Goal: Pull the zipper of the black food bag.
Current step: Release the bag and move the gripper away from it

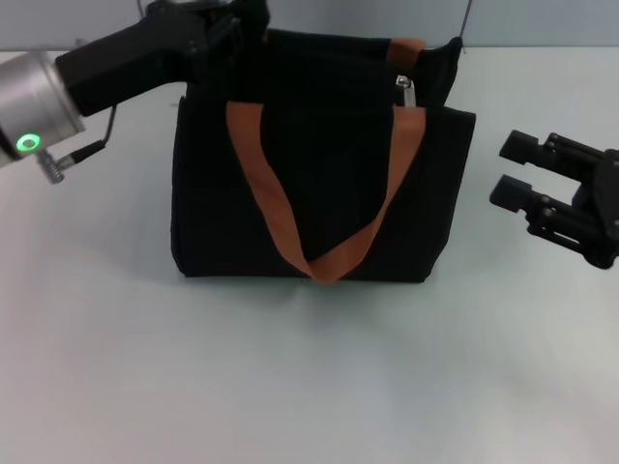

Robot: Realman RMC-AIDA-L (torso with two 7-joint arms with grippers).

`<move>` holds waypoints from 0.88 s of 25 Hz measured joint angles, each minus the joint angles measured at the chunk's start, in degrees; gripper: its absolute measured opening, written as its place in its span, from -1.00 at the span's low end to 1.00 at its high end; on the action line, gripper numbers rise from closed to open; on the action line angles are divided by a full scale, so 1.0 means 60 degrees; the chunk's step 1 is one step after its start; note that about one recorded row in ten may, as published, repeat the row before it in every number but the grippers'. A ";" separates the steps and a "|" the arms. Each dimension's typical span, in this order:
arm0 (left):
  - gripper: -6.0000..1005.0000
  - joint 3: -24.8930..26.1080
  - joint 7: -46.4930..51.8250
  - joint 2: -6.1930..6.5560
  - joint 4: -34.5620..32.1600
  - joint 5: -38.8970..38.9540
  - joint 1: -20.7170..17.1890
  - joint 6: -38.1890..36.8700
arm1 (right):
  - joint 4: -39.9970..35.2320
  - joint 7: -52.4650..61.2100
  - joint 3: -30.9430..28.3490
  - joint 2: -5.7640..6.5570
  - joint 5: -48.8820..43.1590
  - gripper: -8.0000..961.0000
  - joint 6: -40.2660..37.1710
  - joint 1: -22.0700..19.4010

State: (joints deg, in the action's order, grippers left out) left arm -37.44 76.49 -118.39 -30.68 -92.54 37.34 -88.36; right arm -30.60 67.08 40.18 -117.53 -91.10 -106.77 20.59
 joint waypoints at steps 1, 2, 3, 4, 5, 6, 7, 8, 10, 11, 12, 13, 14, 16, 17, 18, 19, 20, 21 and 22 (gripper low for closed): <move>-0.72 -0.0001 -0.0031 -0.0002 0.0000 0.0066 -0.0092 -0.0009 | 0.0006 -0.0009 0.0014 -0.0006 -0.0008 0.34 0.0090 0.0038; -0.72 -0.0001 -0.0086 -0.0007 0.0002 0.0236 -0.0229 -0.0009 | 0.0013 -0.0030 0.0017 -0.0016 -0.0032 0.35 0.0181 0.0073; -0.72 -0.0001 -0.0089 -0.0008 0.0008 0.0351 -0.0321 -0.0009 | 0.0024 -0.0079 0.0022 -0.0045 -0.0068 0.35 0.0262 0.0125; -0.72 -0.0003 -0.0082 -0.0008 0.0012 0.0445 -0.0394 -0.0010 | 0.0038 -0.0134 0.0024 -0.0064 -0.0108 0.36 0.0312 0.0158; -0.72 -0.0014 -0.0063 -0.0010 0.0015 0.0544 -0.0464 -0.0012 | 0.0070 -0.0227 0.0027 -0.0089 -0.0170 0.37 0.0364 0.0210; -0.72 -0.0019 -0.0048 -0.0011 0.0016 0.0603 -0.0525 -0.0018 | 0.0098 -0.0331 0.0028 -0.0106 -0.0246 0.37 0.0404 0.0260; -0.71 -0.0024 -0.0039 -0.0013 0.0017 0.0645 -0.0599 -0.0022 | 0.0131 -0.0438 0.0027 -0.0134 -0.0348 0.38 0.0441 0.0321; -0.71 -0.0024 -0.0039 -0.0013 0.0017 0.0645 -0.0599 -0.0022 | 0.0151 -0.0524 0.0028 -0.0161 -0.0422 0.39 0.0464 0.0367; -0.71 -0.0027 -0.0036 -0.0018 0.0018 0.0652 -0.0663 -0.0026 | 0.0183 -0.0730 0.0026 -0.0214 -0.0537 0.40 0.0510 0.0466; -0.71 -0.0031 -0.0028 -0.0026 0.0024 0.0660 -0.0808 -0.0030 | 0.0247 -0.0868 0.0028 -0.0234 -0.0571 0.41 0.0547 0.0517; -0.71 -0.0031 -0.0028 -0.0026 0.0024 0.0660 -0.0808 -0.0030 | 0.0344 -0.1023 0.0026 -0.0241 -0.0598 0.41 0.0598 0.0562; -0.70 -0.0018 -0.0015 -0.0027 0.0036 0.0662 -0.1153 0.0006 | 0.0479 -0.1189 0.0027 -0.0245 -0.0620 0.42 0.0668 0.0621; -0.70 -0.0002 -0.0014 -0.0007 0.0018 0.0662 -0.1309 0.0029 | 0.0593 -0.1333 0.0026 -0.0245 -0.0623 0.42 0.0731 0.0681; -0.58 0.0007 -0.0014 0.0037 -0.0032 0.0662 -0.1475 0.0019 | 0.0788 -0.1574 0.0025 -0.0245 -0.0621 0.44 0.0842 0.0759; -0.51 0.0008 -0.0013 0.0098 -0.0072 0.0662 -0.1588 -0.0022 | 0.0892 -0.1716 0.0023 -0.0246 -0.0609 0.44 0.0882 0.0802; -0.45 0.0008 0.0005 0.0179 -0.0106 0.0662 -0.1706 -0.0104 | 0.1006 -0.1886 0.0023 -0.0245 -0.0598 0.45 0.0911 0.0854; -0.38 0.0010 0.0027 0.0259 -0.0128 0.0662 -0.1806 -0.0174 | 0.1097 -0.2030 0.0022 -0.0246 -0.0591 0.46 0.0934 0.0902; -0.32 0.0023 0.0055 0.0370 -0.0143 0.0663 -0.1917 -0.0305 | 0.1182 -0.2182 0.0023 -0.0246 -0.0594 0.46 0.0950 0.0965; -0.23 0.0023 0.0055 0.0370 -0.0143 0.0663 -0.1917 -0.0305 | 0.1261 -0.2292 0.0027 -0.0246 -0.0604 0.47 0.0977 0.1028; -0.13 0.0083 0.0101 0.0565 -0.0164 0.0662 -0.2135 -0.0629 | 0.1373 -0.2391 0.0021 -0.0250 -0.0613 0.48 0.1067 0.1103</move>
State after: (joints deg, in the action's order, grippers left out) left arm -36.94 77.10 -115.00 -31.67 -88.57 24.53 -92.13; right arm -22.37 52.73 40.31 -119.03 -94.78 -100.37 27.21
